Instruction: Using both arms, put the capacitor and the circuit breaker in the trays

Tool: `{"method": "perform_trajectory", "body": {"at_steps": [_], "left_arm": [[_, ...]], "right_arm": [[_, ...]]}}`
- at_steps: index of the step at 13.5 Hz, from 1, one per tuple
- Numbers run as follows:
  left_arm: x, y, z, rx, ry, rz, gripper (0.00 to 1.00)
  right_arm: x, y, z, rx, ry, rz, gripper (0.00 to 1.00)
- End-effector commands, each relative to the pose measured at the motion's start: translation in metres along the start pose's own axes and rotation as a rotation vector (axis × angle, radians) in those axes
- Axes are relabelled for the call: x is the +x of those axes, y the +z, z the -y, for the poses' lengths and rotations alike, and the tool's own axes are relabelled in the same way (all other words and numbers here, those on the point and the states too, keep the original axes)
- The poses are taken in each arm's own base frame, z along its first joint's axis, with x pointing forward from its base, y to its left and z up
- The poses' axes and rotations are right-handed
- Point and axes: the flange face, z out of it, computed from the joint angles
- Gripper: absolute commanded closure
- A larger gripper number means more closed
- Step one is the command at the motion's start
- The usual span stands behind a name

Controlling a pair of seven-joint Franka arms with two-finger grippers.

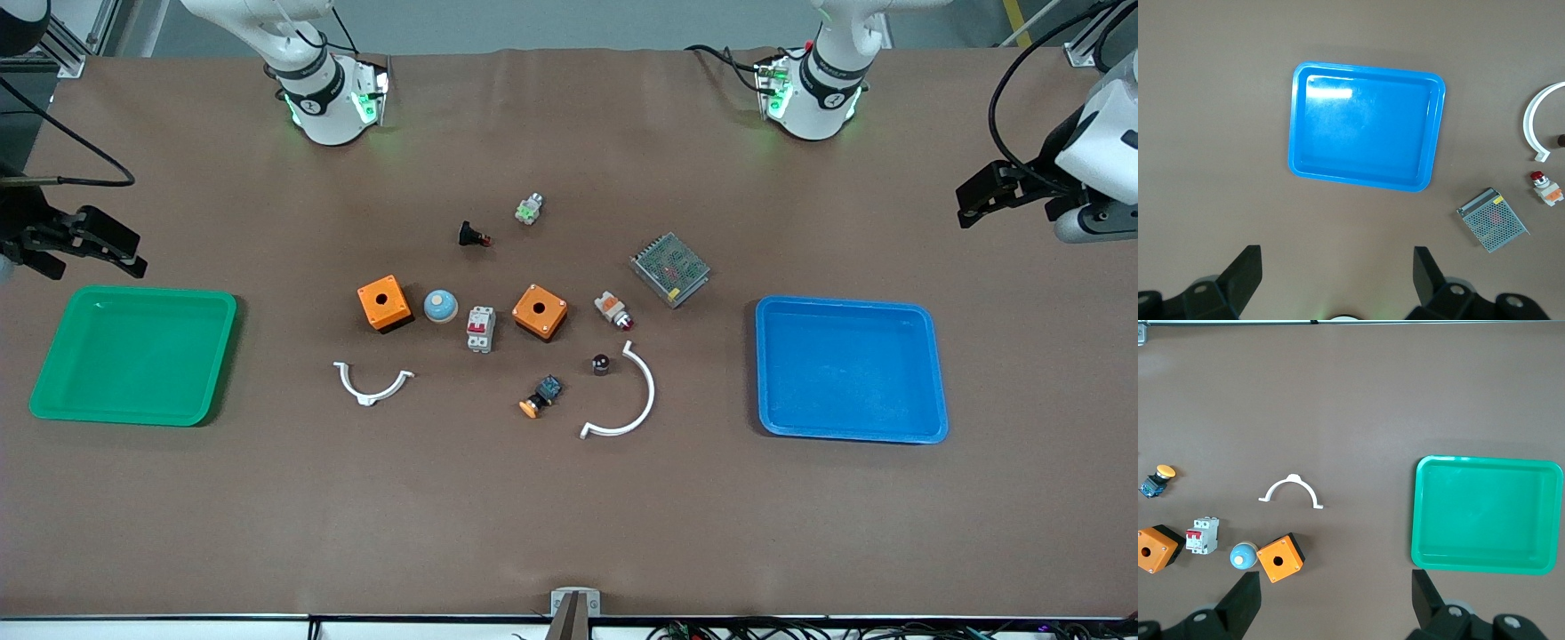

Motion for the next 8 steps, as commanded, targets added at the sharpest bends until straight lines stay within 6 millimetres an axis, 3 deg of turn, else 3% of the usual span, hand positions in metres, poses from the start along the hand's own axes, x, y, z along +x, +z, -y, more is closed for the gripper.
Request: {"method": "perform_trajectory", "body": {"at_steps": [1, 4, 6, 8], "left_arm": [[0.002, -0.005, 0.000, 0.018, 0.015, -0.003, 0.00], [0.013, 0.011, -0.007, 0.015, 0.024, 0.026, 0.00], [0.035, 0.033, -0.014, 0.005, 0.032, 0.057, 0.00], [0.060, 0.069, -0.049, -0.008, 0.080, 0.054, 0.00]], "right_arm": [[0.001, -0.004, -0.002, -0.014, -0.002, 0.000, 0.00], [0.001, -0.004, -0.001, -0.014, -0.004, 0.000, 0.00], [0.001, -0.004, -0.001, -0.013, -0.002, 0.000, 0.00], [0.001, -0.004, 0.000, -0.009, -0.003, 0.000, 0.00]]}}
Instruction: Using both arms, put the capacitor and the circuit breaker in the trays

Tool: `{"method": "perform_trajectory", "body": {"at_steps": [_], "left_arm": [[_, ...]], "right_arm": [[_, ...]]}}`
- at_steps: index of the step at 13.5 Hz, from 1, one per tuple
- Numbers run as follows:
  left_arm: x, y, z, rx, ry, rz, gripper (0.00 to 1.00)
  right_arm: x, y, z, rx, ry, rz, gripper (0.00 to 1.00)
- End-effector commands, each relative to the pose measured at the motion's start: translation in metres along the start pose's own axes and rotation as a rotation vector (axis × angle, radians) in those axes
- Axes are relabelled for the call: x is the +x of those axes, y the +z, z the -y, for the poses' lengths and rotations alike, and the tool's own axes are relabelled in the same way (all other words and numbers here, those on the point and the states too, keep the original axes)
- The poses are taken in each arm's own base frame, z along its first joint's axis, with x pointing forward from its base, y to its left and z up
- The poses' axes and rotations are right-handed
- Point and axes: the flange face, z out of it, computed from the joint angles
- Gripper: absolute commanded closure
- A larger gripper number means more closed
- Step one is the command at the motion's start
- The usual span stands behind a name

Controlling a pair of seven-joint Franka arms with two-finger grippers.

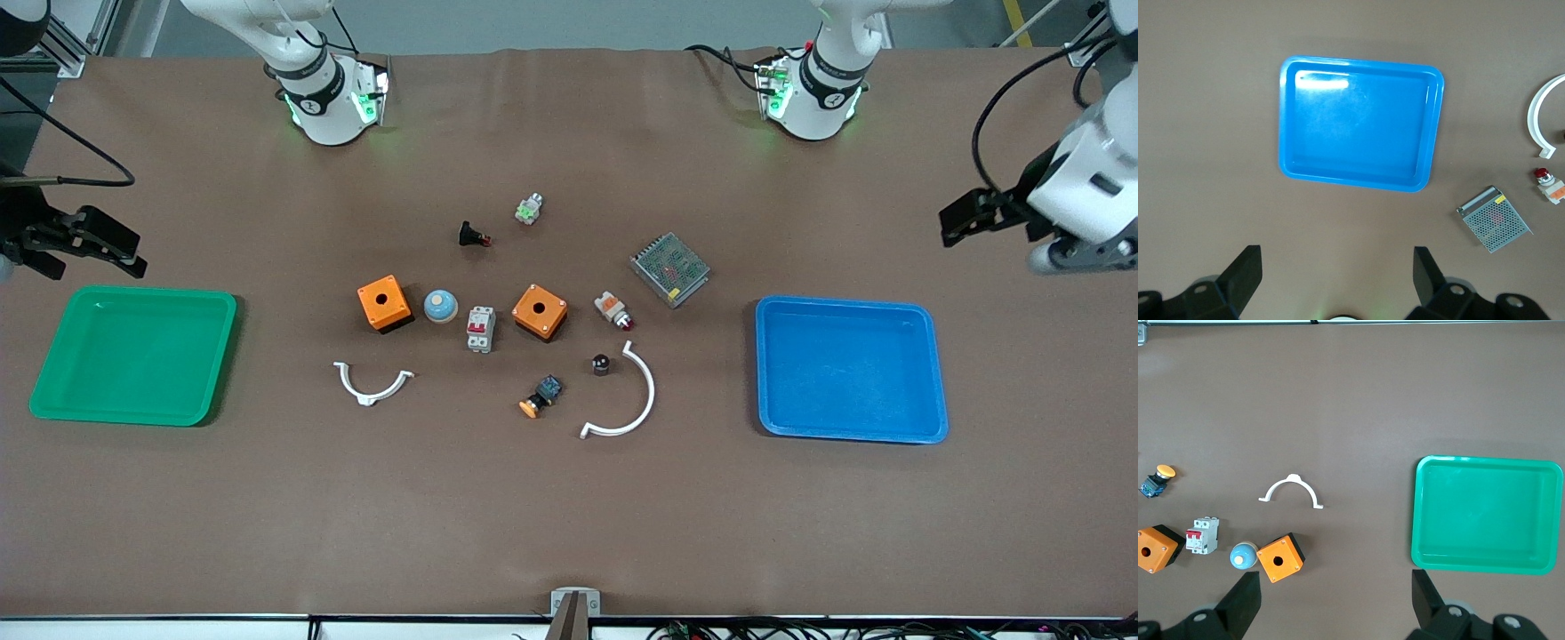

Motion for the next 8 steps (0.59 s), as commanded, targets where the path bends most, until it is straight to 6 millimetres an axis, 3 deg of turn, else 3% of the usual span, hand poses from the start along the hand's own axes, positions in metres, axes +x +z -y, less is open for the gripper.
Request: {"method": "perform_trajectory", "body": {"at_steps": [1, 4, 5, 8], "left_arm": [[0.039, 0.038, -0.041, -0.008, 0.033, -0.006, 0.00], [0.060, 0.097, -0.119, -0.004, -0.057, 0.017, 0.00], [0.064, 0.119, -0.153, -0.013, -0.100, 0.011, 0.00], [0.071, 0.191, -0.229, -0.028, -0.210, 0.008, 0.00]], "right_arm": [[0.001, -0.004, 0.003, -0.007, -0.007, 0.000, 0.00], [0.003, 0.004, 0.010, -0.003, -0.019, 0.017, 0.00], [0.005, 0.008, 0.017, -0.002, -0.031, 0.020, 0.00], [0.008, 0.063, 0.080, 0.009, -0.118, 0.127, 0.00]]}}
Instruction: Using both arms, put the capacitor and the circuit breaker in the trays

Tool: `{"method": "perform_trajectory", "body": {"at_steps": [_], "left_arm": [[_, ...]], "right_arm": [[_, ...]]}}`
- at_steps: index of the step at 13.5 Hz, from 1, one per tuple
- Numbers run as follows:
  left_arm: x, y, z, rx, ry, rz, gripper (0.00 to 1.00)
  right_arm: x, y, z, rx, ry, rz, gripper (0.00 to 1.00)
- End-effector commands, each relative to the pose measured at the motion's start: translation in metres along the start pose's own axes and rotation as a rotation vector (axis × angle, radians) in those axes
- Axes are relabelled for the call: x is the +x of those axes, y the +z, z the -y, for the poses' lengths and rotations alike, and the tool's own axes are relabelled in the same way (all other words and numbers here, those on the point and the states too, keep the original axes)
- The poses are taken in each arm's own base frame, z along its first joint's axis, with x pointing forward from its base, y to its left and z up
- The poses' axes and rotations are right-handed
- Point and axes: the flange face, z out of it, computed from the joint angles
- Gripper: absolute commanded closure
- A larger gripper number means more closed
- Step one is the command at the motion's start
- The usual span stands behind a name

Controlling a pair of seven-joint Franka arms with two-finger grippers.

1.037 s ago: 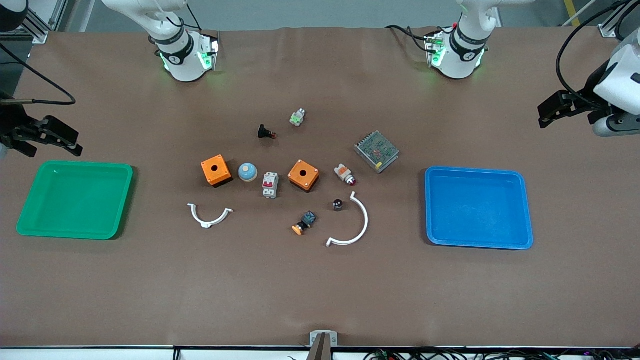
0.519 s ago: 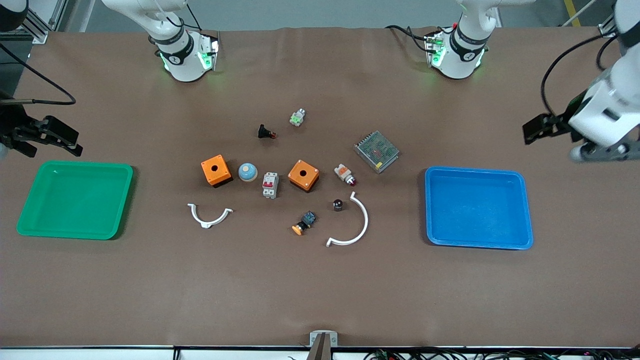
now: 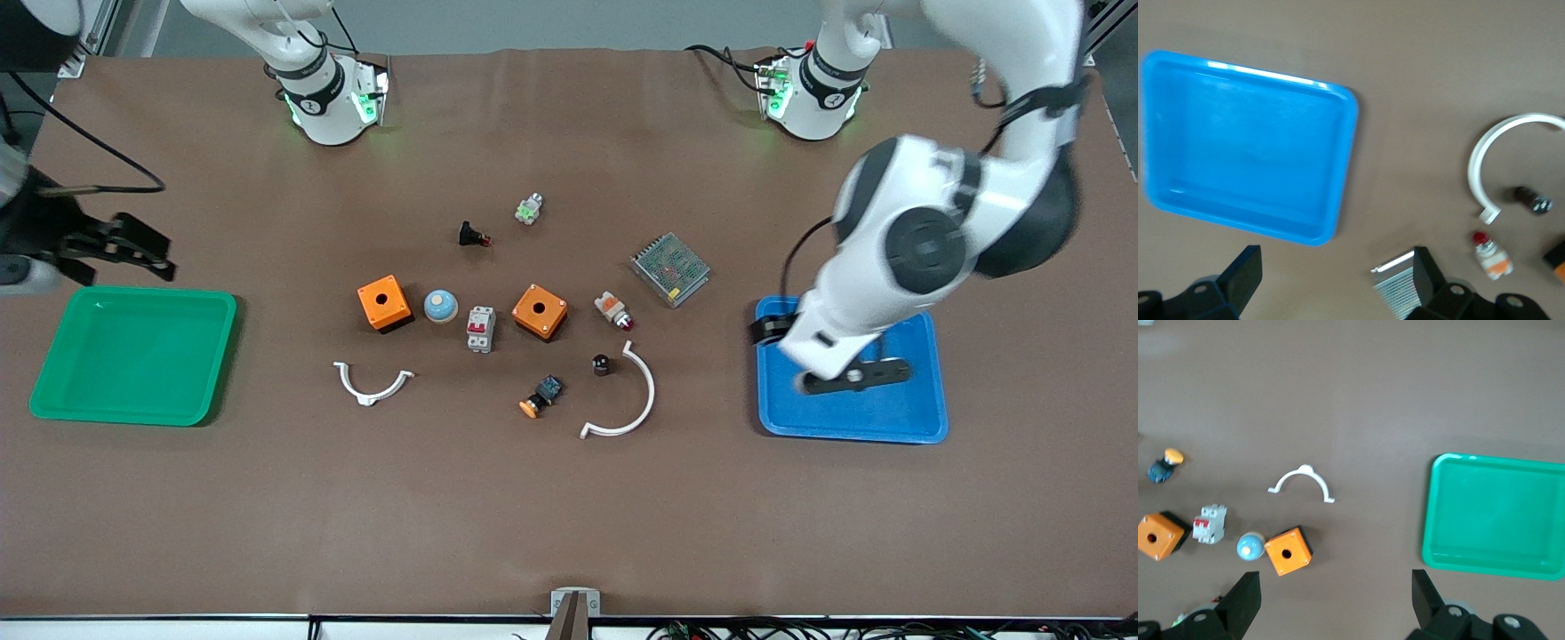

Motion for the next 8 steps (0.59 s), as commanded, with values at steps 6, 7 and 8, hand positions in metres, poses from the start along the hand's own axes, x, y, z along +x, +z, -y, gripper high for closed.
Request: {"method": "perform_trajectory", "body": {"at_steps": [6, 7, 8], "left_arm": [[-0.020, 0.123, -0.147, -0.133, -0.303, -0.096, 0.08], [-0.024, 0.132, -0.162, -0.161, -0.334, -0.111, 0.11], [-0.022, 0.138, -0.169, -0.176, -0.360, -0.114, 0.13]], "right_arm": [[-0.018, 0.138, 0.165, -0.008, -0.065, 0.095, 0.00], [-0.024, 0.160, 0.184, 0.009, -0.019, 0.089, 0.00], [-0.028, 0.179, 0.196, 0.017, 0.010, 0.092, 0.00]]}}
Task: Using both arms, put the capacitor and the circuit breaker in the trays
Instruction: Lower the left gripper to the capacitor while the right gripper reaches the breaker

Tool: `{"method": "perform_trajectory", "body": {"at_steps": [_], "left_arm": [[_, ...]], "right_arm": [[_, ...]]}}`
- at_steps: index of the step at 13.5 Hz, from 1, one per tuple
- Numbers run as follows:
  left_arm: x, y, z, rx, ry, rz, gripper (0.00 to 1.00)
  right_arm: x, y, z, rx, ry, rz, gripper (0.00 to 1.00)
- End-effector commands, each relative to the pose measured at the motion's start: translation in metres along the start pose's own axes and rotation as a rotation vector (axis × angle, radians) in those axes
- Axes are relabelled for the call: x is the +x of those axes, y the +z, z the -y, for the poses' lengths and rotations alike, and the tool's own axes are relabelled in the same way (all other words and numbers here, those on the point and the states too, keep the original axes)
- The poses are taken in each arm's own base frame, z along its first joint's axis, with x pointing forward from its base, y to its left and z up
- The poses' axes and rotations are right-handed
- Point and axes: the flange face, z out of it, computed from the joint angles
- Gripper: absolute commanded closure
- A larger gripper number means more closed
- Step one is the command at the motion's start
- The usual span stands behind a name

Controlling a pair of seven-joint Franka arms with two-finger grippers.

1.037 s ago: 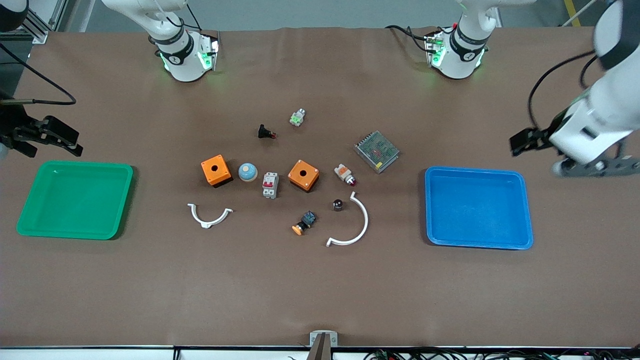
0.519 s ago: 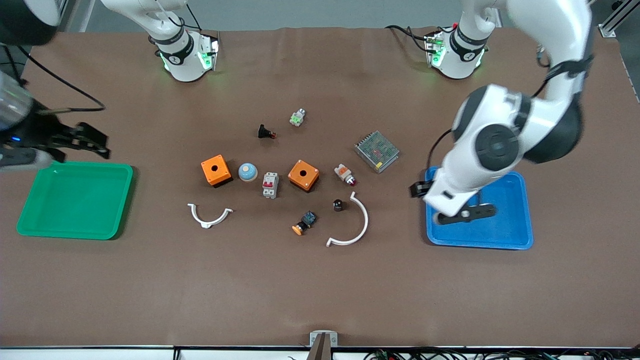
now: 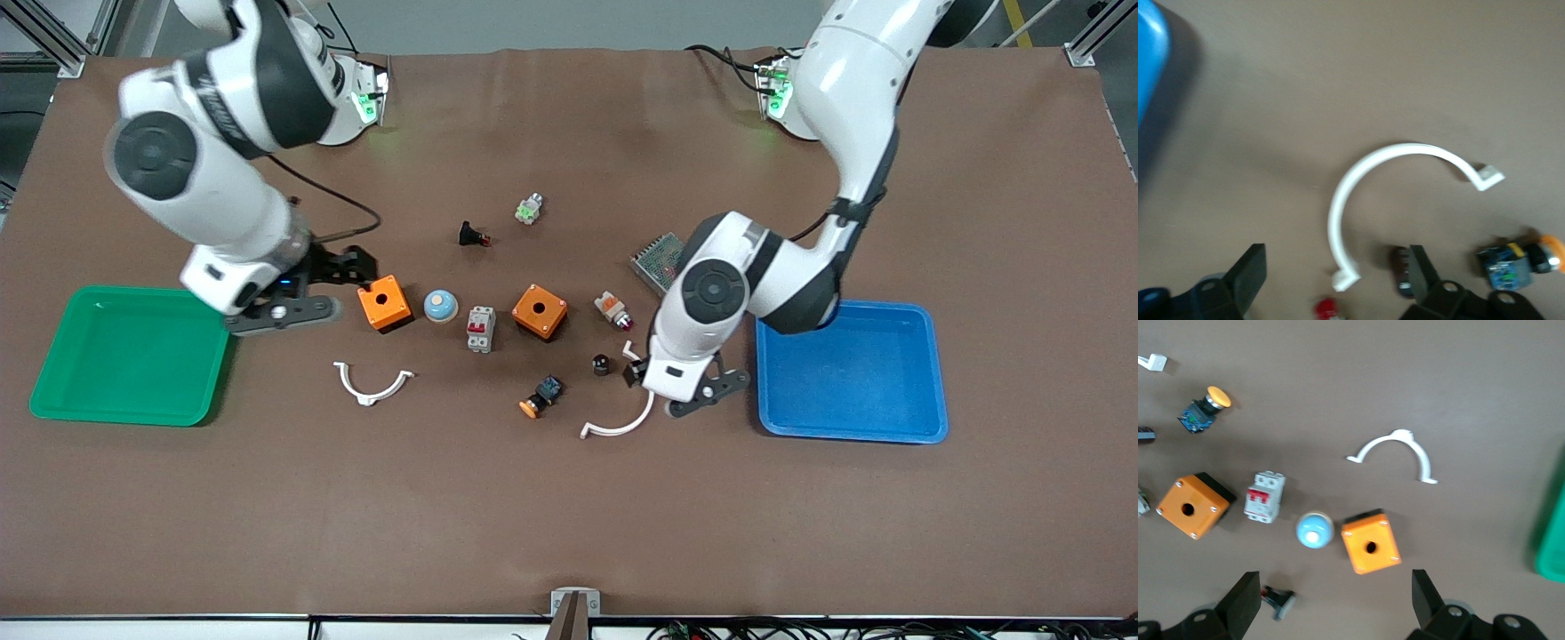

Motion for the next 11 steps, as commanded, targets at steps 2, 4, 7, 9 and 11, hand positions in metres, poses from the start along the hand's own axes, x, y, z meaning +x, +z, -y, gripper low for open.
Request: {"method": "perform_trajectory", "body": {"at_steps": [2, 4, 7, 9, 11], "left_arm": [[-0.017, 0.024, -0.030, -0.030, -0.054, -0.022, 0.17], [-0.029, 0.045, -0.034, -0.019, -0.070, -0.016, 0.21], [-0.053, 0.065, -0.040, 0.006, -0.074, -0.006, 0.26], [-0.057, 0.076, -0.041, 0.013, -0.086, -0.006, 0.29], [-0.065, 0.082, -0.043, 0.017, -0.076, -0.007, 0.33]], "right_arm": [[-0.010, 0.065, 0.049, 0.028, 0.071, 0.026, 0.00], [-0.009, 0.096, 0.080, 0.029, 0.088, 0.021, 0.00], [-0.008, 0.134, 0.108, 0.030, 0.110, 0.010, 0.00], [-0.004, 0.156, 0.113, 0.030, 0.107, 0.005, 0.00], [-0.003, 0.175, 0.122, 0.033, 0.104, -0.003, 0.00]]}}
